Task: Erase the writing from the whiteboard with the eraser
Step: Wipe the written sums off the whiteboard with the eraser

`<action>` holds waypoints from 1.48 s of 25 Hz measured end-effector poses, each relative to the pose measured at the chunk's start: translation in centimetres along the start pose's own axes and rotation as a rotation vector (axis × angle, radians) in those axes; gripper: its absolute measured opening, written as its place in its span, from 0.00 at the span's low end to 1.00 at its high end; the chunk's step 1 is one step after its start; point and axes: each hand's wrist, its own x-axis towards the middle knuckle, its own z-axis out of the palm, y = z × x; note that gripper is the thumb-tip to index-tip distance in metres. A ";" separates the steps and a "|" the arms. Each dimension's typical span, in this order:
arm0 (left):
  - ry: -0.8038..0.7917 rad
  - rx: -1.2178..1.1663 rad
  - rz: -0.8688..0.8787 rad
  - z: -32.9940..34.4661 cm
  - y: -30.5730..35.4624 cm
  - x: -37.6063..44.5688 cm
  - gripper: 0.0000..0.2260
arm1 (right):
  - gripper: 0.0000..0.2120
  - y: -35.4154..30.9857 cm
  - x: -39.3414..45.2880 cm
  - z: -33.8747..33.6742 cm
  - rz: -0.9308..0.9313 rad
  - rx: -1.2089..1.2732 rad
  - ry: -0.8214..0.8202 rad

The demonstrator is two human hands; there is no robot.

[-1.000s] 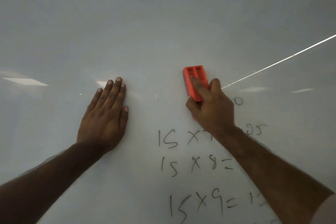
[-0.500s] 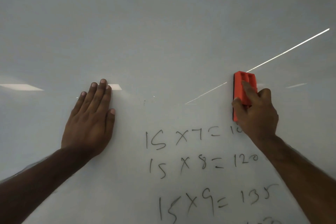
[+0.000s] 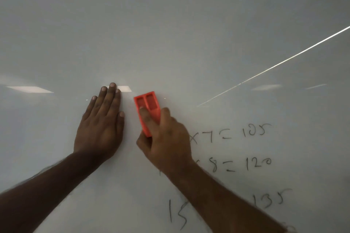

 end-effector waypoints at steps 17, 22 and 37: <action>-0.007 0.000 -0.031 0.2 0.5 -0.4 0.27 | 0.28 12.2 -2.1 -3.9 0.491 -0.111 0.197; -0.020 -0.013 -0.021 0.1 0.3 -0.5 0.28 | 0.29 3.1 -2.3 -0.6 0.169 -0.013 0.119; -0.032 0.002 -0.010 0.5 -0.3 -1.3 0.29 | 0.27 18.8 -5.0 -6.3 0.637 -0.114 0.211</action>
